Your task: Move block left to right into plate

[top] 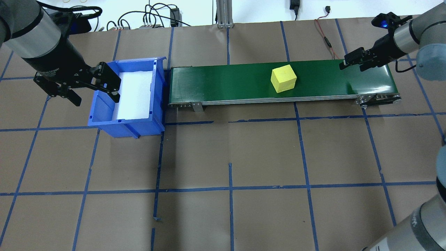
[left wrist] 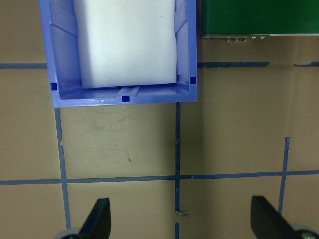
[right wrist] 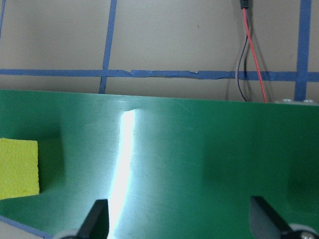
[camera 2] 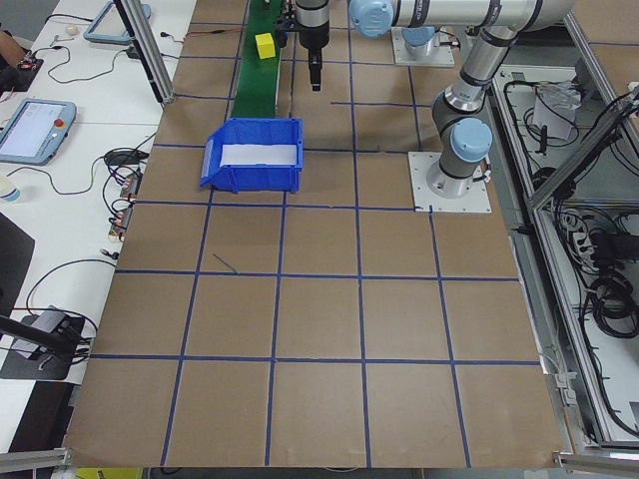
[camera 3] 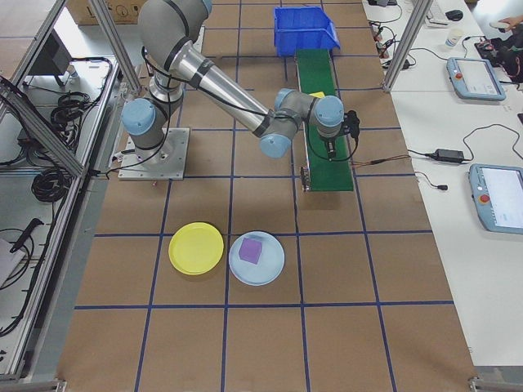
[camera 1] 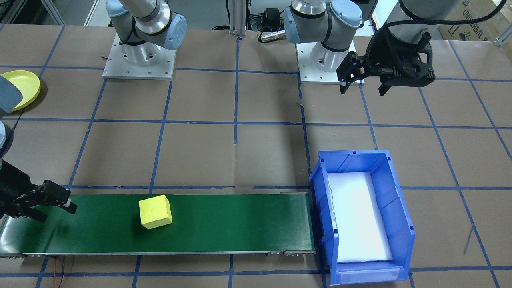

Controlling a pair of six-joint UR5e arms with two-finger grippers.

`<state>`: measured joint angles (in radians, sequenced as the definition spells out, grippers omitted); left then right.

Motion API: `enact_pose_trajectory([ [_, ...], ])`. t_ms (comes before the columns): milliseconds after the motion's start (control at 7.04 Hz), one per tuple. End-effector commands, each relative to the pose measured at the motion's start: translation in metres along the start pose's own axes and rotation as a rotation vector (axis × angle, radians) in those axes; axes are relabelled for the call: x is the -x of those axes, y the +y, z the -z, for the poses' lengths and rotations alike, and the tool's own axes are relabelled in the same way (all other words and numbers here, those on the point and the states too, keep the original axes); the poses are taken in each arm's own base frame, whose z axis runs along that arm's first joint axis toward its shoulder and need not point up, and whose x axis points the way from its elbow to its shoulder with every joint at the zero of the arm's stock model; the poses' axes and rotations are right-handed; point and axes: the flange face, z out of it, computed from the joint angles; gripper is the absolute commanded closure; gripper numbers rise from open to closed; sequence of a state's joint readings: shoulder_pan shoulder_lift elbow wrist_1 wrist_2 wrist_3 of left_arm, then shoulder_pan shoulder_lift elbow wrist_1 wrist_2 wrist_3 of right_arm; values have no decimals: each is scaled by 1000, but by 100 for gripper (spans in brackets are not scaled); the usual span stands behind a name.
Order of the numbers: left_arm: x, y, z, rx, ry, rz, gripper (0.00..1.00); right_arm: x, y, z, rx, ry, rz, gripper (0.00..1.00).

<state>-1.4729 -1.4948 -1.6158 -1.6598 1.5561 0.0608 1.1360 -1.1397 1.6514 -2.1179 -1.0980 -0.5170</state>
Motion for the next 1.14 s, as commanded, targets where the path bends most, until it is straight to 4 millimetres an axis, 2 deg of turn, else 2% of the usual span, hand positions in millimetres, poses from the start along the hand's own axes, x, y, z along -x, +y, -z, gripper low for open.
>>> enact_pose_trajectory([
  [0, -4, 1, 0, -7, -19, 33, 1, 3, -1, 0, -9, -30, -47, 0],
  [284, -5, -3, -1, -44, -23, 18, 4, 8, -1, -4, -18, -99, -63, 0],
  [426, -6, -1, -13, -31, -25, 12, 5, 7, -1, -5, -16, -101, -65, 0],
  [710, -27, 1, -15, -72, -36, -29, 0, 8, 0, -7, -14, -103, -68, 0],
  [995, -27, 1, -14, -78, -33, -25, 0, 8, 1, -8, -13, -106, -68, 0],
])
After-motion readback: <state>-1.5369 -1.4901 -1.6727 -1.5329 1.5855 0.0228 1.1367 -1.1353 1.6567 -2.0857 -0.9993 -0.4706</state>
